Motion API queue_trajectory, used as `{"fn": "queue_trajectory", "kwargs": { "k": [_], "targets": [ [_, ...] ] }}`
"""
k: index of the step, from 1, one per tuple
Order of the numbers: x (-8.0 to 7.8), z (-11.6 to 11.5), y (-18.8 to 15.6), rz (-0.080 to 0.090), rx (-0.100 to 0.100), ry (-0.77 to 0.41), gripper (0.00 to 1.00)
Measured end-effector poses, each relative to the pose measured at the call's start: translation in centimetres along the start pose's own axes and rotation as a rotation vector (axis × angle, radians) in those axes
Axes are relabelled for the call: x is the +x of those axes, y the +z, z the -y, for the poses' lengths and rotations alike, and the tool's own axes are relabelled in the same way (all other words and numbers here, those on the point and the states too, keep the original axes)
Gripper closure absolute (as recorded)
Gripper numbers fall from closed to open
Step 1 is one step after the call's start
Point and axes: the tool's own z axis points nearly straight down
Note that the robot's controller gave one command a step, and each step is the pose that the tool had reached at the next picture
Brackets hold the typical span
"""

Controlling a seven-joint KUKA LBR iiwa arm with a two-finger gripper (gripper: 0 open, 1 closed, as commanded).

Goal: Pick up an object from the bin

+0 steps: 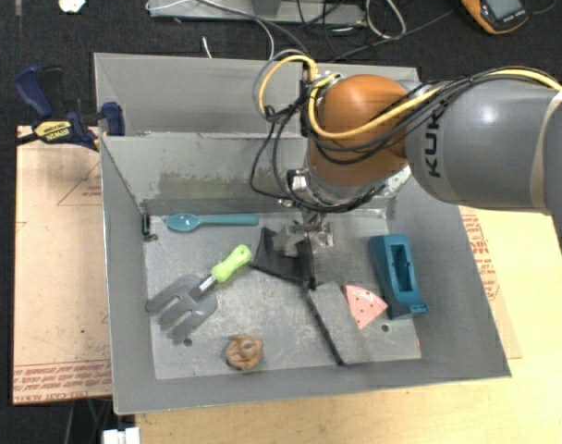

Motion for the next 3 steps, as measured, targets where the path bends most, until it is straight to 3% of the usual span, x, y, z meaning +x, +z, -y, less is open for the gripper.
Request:
{"fn": "queue_trajectory", "kwargs": {
  "k": [1,2,3],
  "targets": [
    [0.2,-0.4,-1.3,0.003,-0.012,-0.145,1.00],
    [-5.8,-0.7,1.6,0.005,-0.004,-0.150,1.00],
    [-4.2,-1.0,-3.5,0.005,-0.010,-0.147,1.00]
  ]
}}
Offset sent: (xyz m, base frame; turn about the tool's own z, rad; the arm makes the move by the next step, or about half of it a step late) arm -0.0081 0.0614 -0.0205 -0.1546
